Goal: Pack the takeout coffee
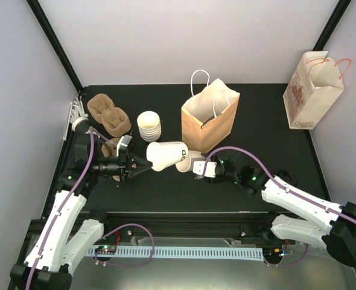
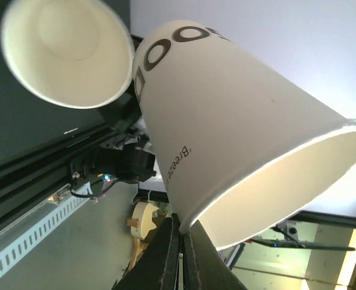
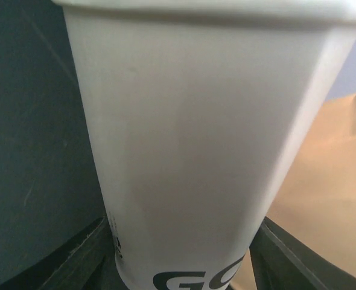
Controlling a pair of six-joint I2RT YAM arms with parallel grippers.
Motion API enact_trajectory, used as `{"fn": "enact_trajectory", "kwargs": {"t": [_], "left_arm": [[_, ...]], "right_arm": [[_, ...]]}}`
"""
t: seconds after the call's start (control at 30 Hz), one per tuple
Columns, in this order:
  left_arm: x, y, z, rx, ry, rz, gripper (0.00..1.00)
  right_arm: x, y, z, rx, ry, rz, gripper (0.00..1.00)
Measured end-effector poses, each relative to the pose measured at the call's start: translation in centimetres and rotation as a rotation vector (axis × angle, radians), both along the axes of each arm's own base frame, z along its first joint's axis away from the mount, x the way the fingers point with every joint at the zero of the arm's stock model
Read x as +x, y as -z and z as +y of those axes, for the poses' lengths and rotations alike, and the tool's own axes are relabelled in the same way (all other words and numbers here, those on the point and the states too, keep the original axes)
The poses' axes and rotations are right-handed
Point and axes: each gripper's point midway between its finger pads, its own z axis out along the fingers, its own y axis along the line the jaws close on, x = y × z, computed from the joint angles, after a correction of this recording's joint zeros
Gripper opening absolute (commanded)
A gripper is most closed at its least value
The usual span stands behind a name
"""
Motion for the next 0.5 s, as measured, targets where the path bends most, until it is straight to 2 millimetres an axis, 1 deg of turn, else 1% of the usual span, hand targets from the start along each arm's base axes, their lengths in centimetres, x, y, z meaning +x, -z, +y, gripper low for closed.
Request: {"fn": "enact_trajectory", "kwargs": {"t": [0.07, 0.2, 0.4, 0.47, 0.5], "left_arm": [[0.0, -1.1, 0.0, -0.012, 0.007, -0.034, 0.02], [0.1, -1.9, -0.1, -0.019, 0.016, -0.053, 0.02], [0.6, -1.0, 0.2, 0.003, -0.002, -0.03, 0.02], [1.1, -1.6, 0.8, 0.011, -0.036, -0.041, 0.02], [1.5, -2.5, 1.2, 0.018, -0.062, -0.065, 0.02]], "right_arm": [[0.0, 1.1, -1.0, -0.047, 0.029, 0.023, 0.58], [0.2, 1.8, -1.8, -0.077, 0.052, 0.038, 0.58], [0.2, 1.9, -1.9, -0.075, 0.059, 0.048, 0.58], [0.2, 2.3, -1.8, -0.076, 0.064, 0.065, 0.57], [0.1, 2.6, -1.7, -0.076, 0.063, 0.076, 0.57]]}}
